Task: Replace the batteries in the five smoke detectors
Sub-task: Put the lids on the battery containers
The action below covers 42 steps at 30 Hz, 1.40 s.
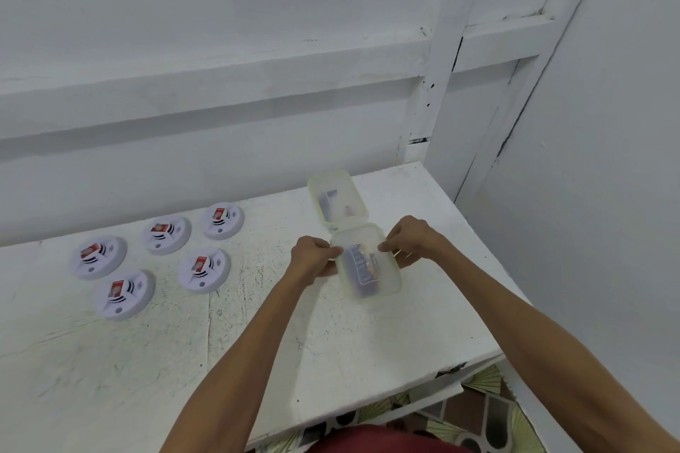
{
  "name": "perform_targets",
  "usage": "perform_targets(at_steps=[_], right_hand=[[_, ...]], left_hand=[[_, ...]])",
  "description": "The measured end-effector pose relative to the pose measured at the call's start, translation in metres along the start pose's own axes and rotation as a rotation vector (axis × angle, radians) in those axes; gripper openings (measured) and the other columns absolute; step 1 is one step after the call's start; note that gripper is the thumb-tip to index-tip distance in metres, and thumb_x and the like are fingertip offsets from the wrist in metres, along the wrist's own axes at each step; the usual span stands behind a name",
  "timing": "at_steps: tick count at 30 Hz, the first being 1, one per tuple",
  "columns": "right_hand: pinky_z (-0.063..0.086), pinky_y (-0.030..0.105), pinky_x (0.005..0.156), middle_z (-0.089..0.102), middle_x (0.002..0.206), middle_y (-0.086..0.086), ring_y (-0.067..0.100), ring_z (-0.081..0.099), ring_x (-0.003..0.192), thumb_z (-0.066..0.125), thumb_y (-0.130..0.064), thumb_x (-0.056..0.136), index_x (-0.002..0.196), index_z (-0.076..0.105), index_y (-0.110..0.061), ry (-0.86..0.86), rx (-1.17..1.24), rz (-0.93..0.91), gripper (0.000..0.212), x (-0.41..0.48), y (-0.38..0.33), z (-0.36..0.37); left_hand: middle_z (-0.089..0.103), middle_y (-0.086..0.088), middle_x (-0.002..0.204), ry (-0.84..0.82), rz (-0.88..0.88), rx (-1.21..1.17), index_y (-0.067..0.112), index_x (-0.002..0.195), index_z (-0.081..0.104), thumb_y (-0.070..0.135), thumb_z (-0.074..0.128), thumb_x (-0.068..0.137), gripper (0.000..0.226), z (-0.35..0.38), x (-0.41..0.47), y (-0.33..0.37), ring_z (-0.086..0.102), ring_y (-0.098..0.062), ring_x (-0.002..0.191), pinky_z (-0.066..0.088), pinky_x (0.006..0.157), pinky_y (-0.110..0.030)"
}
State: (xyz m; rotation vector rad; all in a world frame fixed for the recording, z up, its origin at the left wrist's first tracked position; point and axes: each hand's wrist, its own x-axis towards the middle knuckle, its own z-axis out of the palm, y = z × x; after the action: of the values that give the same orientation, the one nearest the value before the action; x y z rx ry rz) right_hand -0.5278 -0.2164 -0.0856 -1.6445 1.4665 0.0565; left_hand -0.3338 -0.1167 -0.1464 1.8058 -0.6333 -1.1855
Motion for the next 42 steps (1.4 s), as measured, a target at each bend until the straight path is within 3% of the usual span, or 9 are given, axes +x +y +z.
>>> perform_targets(at_steps=[8, 14, 19, 22, 27, 29, 32, 36, 42], right_hand=[[0.062, 0.041, 0.081, 0.071, 0.112, 0.015, 0.029, 0.07, 0.097, 0.074, -0.027, 0.091, 0.116, 0.065, 0.0, -0.191, 0.157, 0.085, 0.038, 0.007, 0.016, -0.007], [0.06, 0.038, 0.07, 0.067, 0.116, 0.014, 0.03, 0.068, 0.098, 0.067, -0.028, 0.095, 0.122, 0.061, -0.001, -0.199, 0.252, 0.073, 0.038, 0.006, 0.019, -0.004], [0.061, 0.043, 0.074, 0.067, 0.116, 0.016, 0.032, 0.068, 0.102, 0.069, -0.025, 0.094, 0.12, 0.061, 0.0, -0.174, 0.234, 0.06, 0.036, 0.008, 0.017, -0.005], [0.062, 0.041, 0.069, 0.069, 0.109, 0.014, 0.028, 0.07, 0.093, 0.068, -0.023, 0.095, 0.118, 0.063, 0.001, -0.174, 0.234, 0.056, 0.034, 0.005, 0.014, -0.004], [0.062, 0.041, 0.069, 0.07, 0.1, 0.014, 0.026, 0.07, 0.082, 0.07, -0.018, 0.093, 0.116, 0.064, 0.005, -0.185, 0.237, 0.101, 0.033, 0.003, 0.011, -0.005], [0.062, 0.042, 0.073, 0.072, 0.102, 0.017, 0.028, 0.072, 0.082, 0.072, -0.018, 0.092, 0.113, 0.065, 0.006, -0.156, 0.227, 0.096, 0.034, 0.004, 0.011, -0.005], [0.063, 0.04, 0.073, 0.075, 0.1, 0.02, 0.03, 0.074, 0.081, 0.076, -0.018, 0.089, 0.109, 0.067, 0.009, -0.117, 0.232, 0.085, 0.035, 0.006, 0.012, -0.004], [0.062, 0.044, 0.08, 0.076, 0.09, 0.022, 0.033, 0.075, 0.081, 0.077, -0.016, 0.087, 0.1, 0.071, 0.009, -0.07, 0.167, 0.072, 0.029, 0.008, 0.013, 0.0], [0.062, 0.046, 0.08, 0.075, 0.09, 0.024, 0.035, 0.075, 0.08, 0.077, -0.006, 0.085, 0.098, 0.07, 0.012, -0.07, 0.116, 0.091, 0.024, 0.009, 0.004, -0.002]], left_hand=[[0.075, -0.008, 0.097, -0.229, -0.176, -0.177, 0.008, 0.098, 0.07, 0.014, 0.072, 0.098, 0.006, -0.012, -0.005, -0.003, 0.068, -0.02, 0.079, 0.061, 0.073, -0.031], [0.073, -0.007, 0.096, -0.192, -0.15, -0.189, 0.009, 0.105, 0.061, 0.017, 0.073, 0.097, 0.016, -0.008, -0.006, 0.002, 0.072, -0.02, 0.079, 0.059, 0.064, -0.032], [0.073, -0.007, 0.097, -0.162, -0.134, -0.173, 0.005, 0.112, 0.061, 0.015, 0.071, 0.099, 0.019, -0.003, -0.009, 0.005, 0.071, -0.02, 0.08, 0.058, 0.056, -0.029], [0.073, -0.008, 0.096, -0.15, -0.132, -0.191, 0.001, 0.116, 0.064, 0.013, 0.07, 0.099, 0.021, -0.002, -0.011, 0.006, 0.071, -0.02, 0.079, 0.058, 0.053, -0.026], [0.075, -0.014, 0.099, -0.17, -0.183, -0.177, -0.003, 0.109, 0.068, 0.013, 0.076, 0.094, 0.023, -0.007, -0.012, 0.007, 0.073, -0.023, 0.076, 0.06, 0.056, -0.029], [0.075, -0.017, 0.102, -0.1, -0.151, -0.128, 0.0, 0.095, 0.068, 0.018, 0.082, 0.089, 0.024, -0.007, -0.013, 0.005, 0.073, -0.026, 0.079, 0.061, 0.057, -0.032], [0.073, -0.013, 0.084, 0.091, -0.003, 0.124, 0.004, 0.075, 0.068, 0.025, 0.089, 0.082, 0.031, -0.003, -0.013, 0.003, 0.071, -0.023, 0.07, 0.063, 0.057, -0.03], [0.077, -0.016, 0.074, 0.105, 0.043, 0.266, -0.007, 0.082, 0.077, 0.022, 0.087, 0.083, 0.031, 0.001, -0.009, 0.006, 0.077, -0.025, 0.063, 0.064, 0.069, -0.029], [0.078, -0.016, 0.076, 0.012, -0.065, 0.192, -0.008, 0.09, 0.077, 0.014, 0.089, 0.081, 0.027, -0.001, -0.003, 0.01, 0.079, -0.028, 0.071, 0.066, 0.081, -0.037]])
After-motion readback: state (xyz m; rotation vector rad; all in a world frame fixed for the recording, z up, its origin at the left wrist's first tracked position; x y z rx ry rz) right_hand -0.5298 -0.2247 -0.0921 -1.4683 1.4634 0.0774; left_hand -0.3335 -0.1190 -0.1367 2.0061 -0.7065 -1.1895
